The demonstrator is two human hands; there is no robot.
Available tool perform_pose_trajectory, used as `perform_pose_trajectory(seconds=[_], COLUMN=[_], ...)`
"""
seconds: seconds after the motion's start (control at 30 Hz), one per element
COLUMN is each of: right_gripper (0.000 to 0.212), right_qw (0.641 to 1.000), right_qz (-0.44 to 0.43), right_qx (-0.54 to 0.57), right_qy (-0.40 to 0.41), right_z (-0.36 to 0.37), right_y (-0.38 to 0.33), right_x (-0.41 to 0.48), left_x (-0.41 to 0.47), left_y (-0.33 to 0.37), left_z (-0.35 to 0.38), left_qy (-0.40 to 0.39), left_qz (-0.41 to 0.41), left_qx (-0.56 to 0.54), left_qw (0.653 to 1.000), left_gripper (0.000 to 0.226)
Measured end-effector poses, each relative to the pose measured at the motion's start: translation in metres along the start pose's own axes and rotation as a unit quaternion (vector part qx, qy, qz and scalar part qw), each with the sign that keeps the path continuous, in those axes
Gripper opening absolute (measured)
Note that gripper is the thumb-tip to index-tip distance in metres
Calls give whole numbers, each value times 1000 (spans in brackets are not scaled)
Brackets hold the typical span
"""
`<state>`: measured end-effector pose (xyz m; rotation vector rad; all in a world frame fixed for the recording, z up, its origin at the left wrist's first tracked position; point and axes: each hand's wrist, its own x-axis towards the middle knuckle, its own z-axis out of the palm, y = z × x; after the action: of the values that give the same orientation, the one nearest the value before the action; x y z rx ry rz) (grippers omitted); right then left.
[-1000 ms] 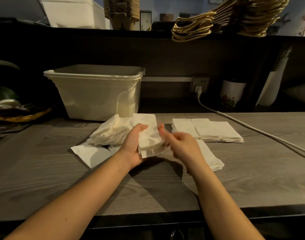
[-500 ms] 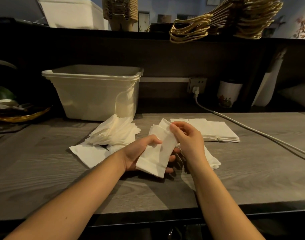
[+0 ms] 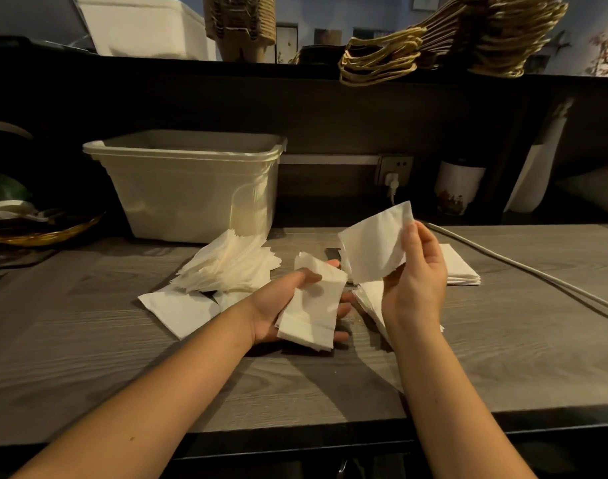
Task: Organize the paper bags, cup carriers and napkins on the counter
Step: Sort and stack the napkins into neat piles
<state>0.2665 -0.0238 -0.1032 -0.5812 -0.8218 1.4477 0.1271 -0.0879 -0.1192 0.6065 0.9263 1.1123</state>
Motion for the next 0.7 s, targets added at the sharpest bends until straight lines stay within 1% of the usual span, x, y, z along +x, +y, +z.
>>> perform_pose_trajectory(seconds=[0.07,0.1,0.17,0.2,0.23,0.27,0.33,0.37,0.4,0.53,0.57,0.6,0.67,0.7], right_gripper=[6,7,9,6,3,4,5,5,6,5,5,6,9,12], right_qw=[993,987,974,968,959,941,881,857,844,827,832,845,872,880], right_qz=[71,98,112,99,67,19,-77,-108,-125,-154,-161,-159,-138,-131], right_qx=[38,39,-15,-71,-148,-237,-393,-437,-458,-485,-479,-463,-425,-416], right_qy=[-83,-125,-196,-219,-232,-241,-252,-252,-251,-239,-229,-218,-198,-189], right_z=[3,4,6,6,7,8,9,9,10,9,8,7,5,4], right_y=[-3,-3,-1,1,4,8,15,17,19,22,23,24,27,28], right_x=[-4,-6,-10,-13,-14,-16,-16,-17,-17,-15,-13,-11,-8,-7], left_x=[2,3,5,6,6,4,1,2,4,7,6,5,4,5], left_y=[-2,-2,-2,-2,-2,-2,-2,-2,-2,0,1,1,1,1], left_z=[-3,-4,-7,-8,-7,-4,-1,-2,-4,-9,-9,-8,-7,-7], left_qy=[8,8,-11,-23,-29,-26,6,25,43,80,80,77,71,70], left_qz=[4,7,14,18,22,25,29,35,43,49,51,52,53,51], left_qx=[-21,-18,-1,4,11,17,31,45,59,86,91,92,88,83], left_qw=[1000,1000,1000,1000,999,999,999,998,996,992,991,991,992,993], left_gripper=[35,38,48,51,52,52,56,58,60,66,66,67,68,69])
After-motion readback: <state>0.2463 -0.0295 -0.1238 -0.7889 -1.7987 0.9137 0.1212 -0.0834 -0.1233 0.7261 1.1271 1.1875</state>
